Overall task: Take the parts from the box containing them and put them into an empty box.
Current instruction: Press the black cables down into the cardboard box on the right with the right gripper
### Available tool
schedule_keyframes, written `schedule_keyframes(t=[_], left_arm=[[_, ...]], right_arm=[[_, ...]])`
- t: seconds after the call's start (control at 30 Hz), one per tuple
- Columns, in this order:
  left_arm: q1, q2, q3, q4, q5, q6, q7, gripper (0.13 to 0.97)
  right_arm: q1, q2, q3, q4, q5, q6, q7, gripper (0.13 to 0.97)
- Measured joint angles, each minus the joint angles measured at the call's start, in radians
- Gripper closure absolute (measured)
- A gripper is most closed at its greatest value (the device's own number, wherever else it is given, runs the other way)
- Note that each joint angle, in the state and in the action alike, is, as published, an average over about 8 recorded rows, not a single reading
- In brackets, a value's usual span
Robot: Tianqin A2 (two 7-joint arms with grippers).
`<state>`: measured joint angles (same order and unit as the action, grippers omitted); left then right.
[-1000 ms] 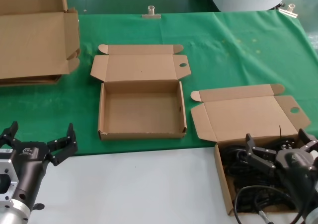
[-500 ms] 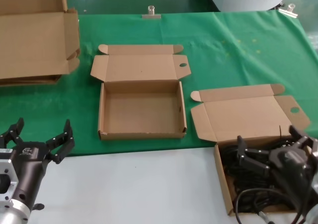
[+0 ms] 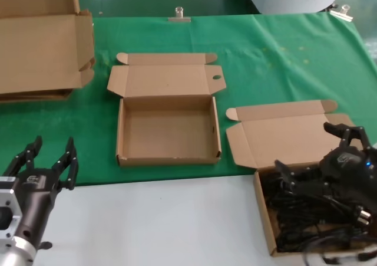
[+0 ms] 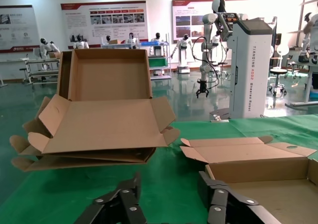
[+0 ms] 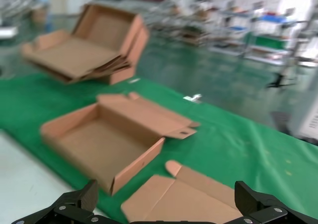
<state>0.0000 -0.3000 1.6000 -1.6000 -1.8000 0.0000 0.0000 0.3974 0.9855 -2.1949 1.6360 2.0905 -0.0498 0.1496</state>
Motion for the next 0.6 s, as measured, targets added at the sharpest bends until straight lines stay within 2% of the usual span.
schedule_keyframes(t=[0.1,0.27,0.5,0.6], left_arm=[[0.000,0.000,0.000,0.000,0.000,0.000,0.000,0.671],[0.000,0.000,0.000,0.000,0.000,0.000,0.000,0.690],[0.000,0.000,0.000,0.000,0.000,0.000,0.000,0.821],[0.000,0.000,0.000,0.000,0.000,0.000,0.000,0.842]], right_arm=[[0.097,0.049,-0.047,-0.034,-0.087,-0.117,0.083,0.129],[0.243,0.079,-0.076,-0.099,-0.243,-0.342,0.155,0.129],[0.403,0.041,-0.077,-0.208,-0.407,-0.652,0.124,0.129],[0.456,0.016,-0.073,-0.251,-0.457,-0.773,0.082,0.129]])
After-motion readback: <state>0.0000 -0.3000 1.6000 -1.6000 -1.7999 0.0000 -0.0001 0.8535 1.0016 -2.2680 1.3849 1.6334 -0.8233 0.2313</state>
